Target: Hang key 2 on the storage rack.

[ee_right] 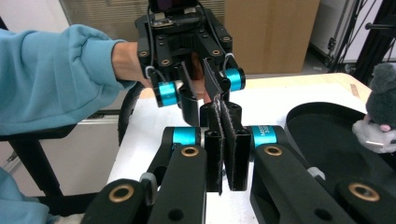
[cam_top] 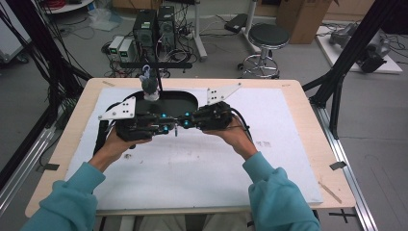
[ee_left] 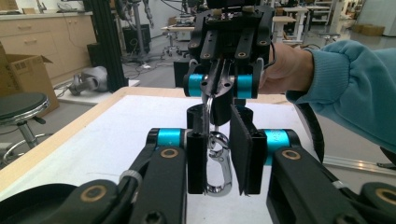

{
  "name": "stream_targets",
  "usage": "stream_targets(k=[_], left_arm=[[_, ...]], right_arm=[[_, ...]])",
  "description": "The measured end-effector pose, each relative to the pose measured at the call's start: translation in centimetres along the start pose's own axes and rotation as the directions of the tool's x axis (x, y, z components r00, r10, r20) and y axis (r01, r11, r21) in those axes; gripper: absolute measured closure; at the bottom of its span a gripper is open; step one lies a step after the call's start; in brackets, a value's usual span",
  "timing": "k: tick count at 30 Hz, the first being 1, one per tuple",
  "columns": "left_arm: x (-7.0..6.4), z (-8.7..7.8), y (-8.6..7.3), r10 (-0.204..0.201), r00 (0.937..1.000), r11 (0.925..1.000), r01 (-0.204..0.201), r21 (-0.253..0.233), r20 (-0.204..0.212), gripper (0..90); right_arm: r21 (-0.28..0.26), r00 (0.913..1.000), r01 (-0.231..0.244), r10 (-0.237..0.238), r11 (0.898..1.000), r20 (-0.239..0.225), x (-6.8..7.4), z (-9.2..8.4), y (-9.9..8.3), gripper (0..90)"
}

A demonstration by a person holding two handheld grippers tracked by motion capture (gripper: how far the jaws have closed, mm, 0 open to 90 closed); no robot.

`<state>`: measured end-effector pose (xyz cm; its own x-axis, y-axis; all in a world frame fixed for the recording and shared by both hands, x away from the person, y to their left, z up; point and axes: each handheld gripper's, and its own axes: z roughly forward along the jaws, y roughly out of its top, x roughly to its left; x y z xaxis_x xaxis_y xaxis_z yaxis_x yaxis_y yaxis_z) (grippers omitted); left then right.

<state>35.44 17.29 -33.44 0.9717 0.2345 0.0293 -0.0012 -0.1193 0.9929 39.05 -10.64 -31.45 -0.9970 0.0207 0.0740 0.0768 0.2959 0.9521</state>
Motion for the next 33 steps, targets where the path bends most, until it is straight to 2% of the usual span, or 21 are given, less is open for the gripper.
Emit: stream_targets(k=[15, 22, 33], left_arm=[[0.11, -0.20, 0.03, -0.009, 0.9999, 0.9998, 0.009, -0.017, 0.010, 86.1], [0.07, -0.18, 0.02, -0.010, 0.9997, 0.9998, 0.010, -0.017, 0.021, 87.0], [-0.15, -0.28, 0.20, -0.006, 0.9997, 0.9997, 0.006, -0.021, 0.025, 88.3]], right_arm=[[-0.004, 0.9997, 0.013, -0.014, 1.000, -0.021, 0.12, 0.01, 0.07, 88.2], [-0.002, 0.9996, 0.011, -0.011, 1.000, -0.028, 0.14, -0.03, 0.06, 88.2], [-0.010, 0.9977, 0.054, -0.054, 0.999, -0.041, 0.19, -0.12, 0.13, 88.0]])
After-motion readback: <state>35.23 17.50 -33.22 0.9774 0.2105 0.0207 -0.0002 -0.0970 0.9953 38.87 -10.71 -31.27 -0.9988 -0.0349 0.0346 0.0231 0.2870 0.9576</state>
